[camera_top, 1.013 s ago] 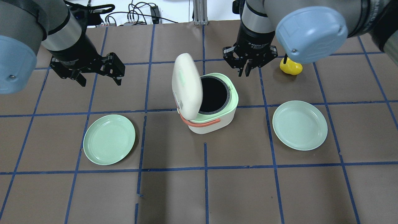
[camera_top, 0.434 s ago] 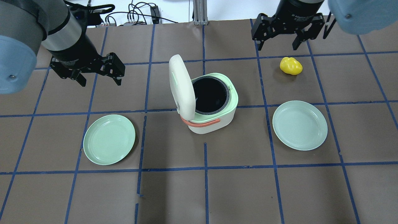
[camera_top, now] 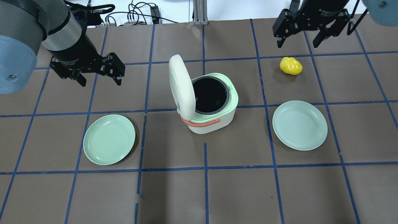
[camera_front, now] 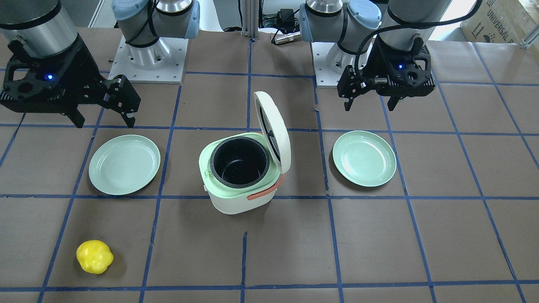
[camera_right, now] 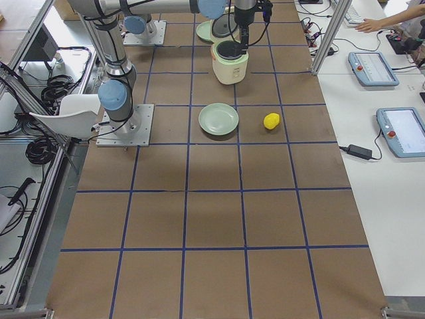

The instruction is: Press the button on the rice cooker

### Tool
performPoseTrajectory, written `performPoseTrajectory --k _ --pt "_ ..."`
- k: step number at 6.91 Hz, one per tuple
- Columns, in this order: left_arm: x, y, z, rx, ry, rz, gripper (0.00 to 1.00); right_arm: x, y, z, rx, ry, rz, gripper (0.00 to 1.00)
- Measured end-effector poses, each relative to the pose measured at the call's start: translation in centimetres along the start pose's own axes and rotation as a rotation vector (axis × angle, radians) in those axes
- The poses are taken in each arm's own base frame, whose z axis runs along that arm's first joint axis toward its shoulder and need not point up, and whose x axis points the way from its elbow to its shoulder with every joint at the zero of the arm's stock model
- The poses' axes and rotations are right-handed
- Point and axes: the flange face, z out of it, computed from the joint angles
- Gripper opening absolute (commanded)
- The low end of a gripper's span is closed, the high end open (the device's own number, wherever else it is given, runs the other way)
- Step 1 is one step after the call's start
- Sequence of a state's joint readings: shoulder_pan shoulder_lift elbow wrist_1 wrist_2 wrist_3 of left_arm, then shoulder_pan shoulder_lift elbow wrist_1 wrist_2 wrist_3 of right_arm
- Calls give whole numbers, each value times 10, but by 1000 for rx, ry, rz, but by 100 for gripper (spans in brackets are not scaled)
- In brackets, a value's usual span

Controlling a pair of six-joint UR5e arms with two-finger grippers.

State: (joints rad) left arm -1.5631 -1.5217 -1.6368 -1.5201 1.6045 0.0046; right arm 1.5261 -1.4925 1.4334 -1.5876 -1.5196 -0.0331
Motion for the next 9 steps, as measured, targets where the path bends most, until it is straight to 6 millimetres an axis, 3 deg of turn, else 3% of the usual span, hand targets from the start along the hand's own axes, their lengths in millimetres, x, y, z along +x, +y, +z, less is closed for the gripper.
performPoseTrajectory --k 4,9 --pt "0 0 0 0 0 0 100 41 17 -13 -102 7 43 99" --pt "0 0 0 0 0 0 100 44 20 3 -139 -7 111 100"
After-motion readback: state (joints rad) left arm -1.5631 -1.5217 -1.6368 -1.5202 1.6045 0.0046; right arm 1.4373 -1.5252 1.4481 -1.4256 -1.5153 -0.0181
